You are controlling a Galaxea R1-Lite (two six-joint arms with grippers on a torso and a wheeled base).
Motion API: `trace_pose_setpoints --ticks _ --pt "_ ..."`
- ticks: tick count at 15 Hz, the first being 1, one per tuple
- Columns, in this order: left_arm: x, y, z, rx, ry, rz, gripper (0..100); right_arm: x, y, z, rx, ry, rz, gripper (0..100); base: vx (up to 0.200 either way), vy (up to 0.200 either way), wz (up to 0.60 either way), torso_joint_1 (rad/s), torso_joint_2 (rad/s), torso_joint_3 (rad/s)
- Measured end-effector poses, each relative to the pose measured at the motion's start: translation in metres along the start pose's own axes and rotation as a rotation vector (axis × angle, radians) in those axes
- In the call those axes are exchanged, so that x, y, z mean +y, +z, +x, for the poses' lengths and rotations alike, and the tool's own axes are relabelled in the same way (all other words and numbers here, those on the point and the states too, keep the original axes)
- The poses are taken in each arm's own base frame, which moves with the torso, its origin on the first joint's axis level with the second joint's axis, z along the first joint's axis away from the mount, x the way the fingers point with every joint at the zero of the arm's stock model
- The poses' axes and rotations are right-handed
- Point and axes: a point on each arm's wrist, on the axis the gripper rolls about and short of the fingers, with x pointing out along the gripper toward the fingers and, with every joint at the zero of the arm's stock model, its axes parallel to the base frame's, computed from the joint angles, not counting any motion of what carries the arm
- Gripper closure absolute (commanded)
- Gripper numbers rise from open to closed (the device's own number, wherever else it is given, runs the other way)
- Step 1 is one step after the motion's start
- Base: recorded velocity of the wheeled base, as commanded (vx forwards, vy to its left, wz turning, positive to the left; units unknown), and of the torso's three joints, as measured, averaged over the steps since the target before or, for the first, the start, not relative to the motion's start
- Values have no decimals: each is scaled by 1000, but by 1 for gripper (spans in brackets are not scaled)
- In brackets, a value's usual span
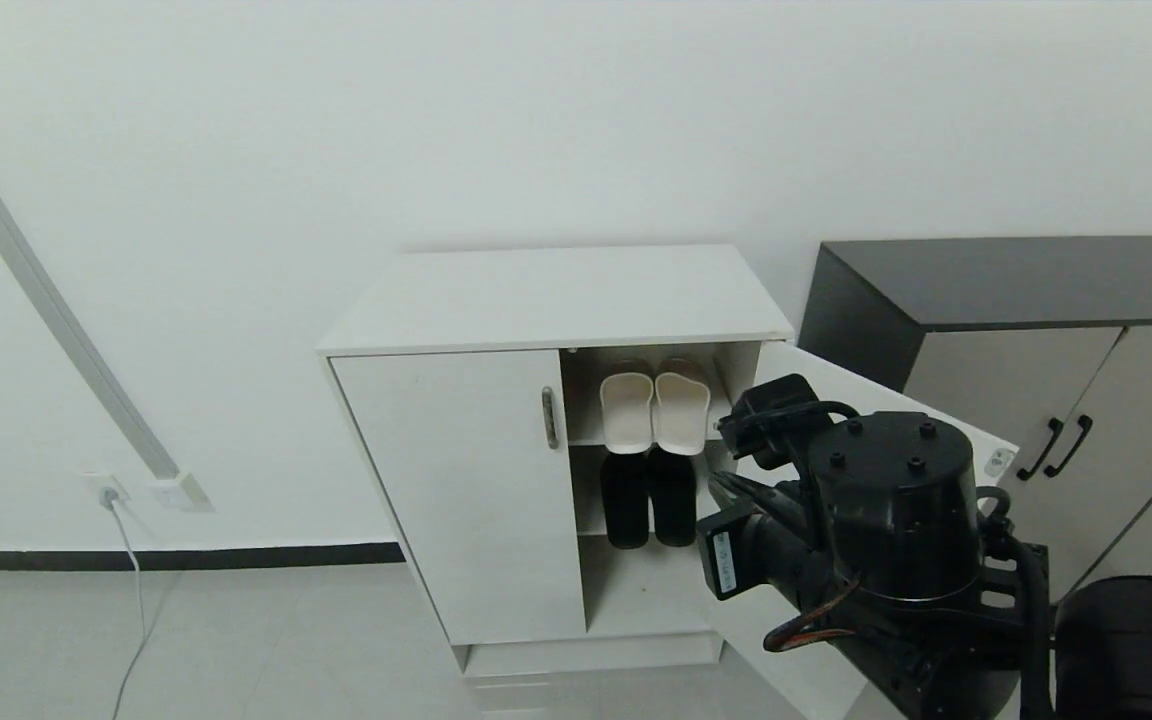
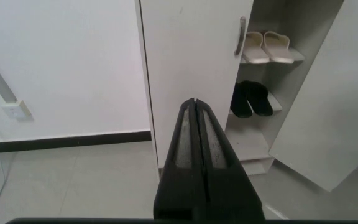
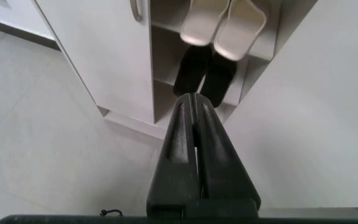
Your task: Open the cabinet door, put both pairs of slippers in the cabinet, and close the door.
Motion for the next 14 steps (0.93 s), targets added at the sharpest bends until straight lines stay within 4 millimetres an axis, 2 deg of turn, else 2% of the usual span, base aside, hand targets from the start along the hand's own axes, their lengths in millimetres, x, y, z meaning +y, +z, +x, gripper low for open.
trace_pose_setpoints --ticks 8,14 --pt "0 0 0 0 -1 0 100 -5 0 3 2 -15 -12 100 0 0 0 243 -556 -311" --pt "0 0 0 0 -1 0 100 -9 -2 4 10 -29 -14 100 0 0 0 19 -41 -23"
